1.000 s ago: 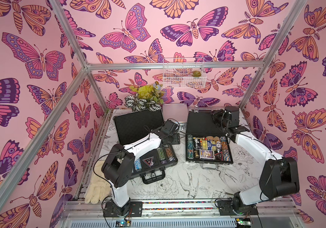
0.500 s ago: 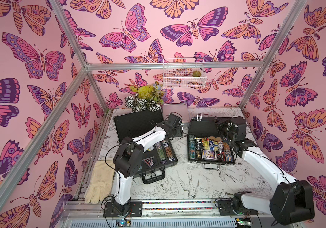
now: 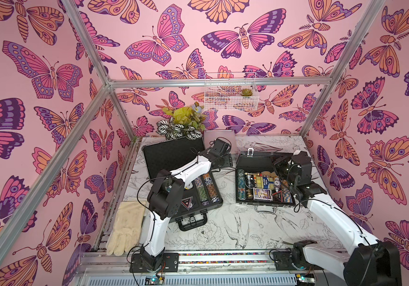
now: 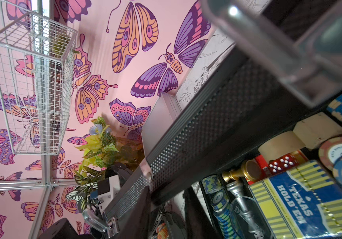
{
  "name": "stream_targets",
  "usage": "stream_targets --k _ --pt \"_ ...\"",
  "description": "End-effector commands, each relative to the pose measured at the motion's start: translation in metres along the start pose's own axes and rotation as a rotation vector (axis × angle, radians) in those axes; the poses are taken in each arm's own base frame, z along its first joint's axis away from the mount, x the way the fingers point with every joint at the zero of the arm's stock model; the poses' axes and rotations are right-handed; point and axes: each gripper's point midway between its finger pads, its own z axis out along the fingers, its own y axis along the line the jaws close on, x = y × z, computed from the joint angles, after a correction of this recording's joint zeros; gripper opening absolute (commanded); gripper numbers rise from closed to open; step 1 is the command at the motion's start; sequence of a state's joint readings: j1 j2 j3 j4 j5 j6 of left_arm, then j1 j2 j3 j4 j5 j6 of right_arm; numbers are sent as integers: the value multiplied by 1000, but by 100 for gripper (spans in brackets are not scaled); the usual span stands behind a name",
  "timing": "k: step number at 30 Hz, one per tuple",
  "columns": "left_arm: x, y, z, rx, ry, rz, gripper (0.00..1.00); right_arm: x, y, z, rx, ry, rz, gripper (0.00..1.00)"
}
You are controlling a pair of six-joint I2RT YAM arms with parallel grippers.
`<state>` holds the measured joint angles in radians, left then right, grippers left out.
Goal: Close the poker set cases
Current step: Close the lid of the poker set case.
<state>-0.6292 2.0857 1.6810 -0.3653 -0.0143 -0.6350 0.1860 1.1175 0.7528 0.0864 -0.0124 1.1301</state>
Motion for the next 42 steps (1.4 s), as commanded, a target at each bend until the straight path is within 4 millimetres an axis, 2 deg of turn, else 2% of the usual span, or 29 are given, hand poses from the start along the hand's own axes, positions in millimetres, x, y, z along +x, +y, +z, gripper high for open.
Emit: stream_targets --k 1,9,12,17,22,26,31,37,42 --pt "5 0 5 2 19 1 75 10 -32 -4 112 23 -39 31" --pt "12 -6 3 9 27 22 75 18 -39 -10 118 55 -54 35" --pt "16 0 2 -14 25 36 75 23 -44 -11 124 76 -70 37" --pt "12 5 -4 -30 11 55 75 40 -55 -13 152 165 -115 39" --pt "10 1 -9 -13 9 60 75 47 -66 -26 179 194 -164 41" --pt "13 1 -11 -9 15 62 75 52 -76 -33 208 216 -182 42" --pt "20 3 -13 -9 29 57 75 61 -80 -35 202 254 -174 47" --pt "32 -5 -13 13 57 61 75 71 -95 -39 238 299 -183 52" --pt "35 -7 -16 16 59 63 75 75 -103 -47 264 321 -202 56"
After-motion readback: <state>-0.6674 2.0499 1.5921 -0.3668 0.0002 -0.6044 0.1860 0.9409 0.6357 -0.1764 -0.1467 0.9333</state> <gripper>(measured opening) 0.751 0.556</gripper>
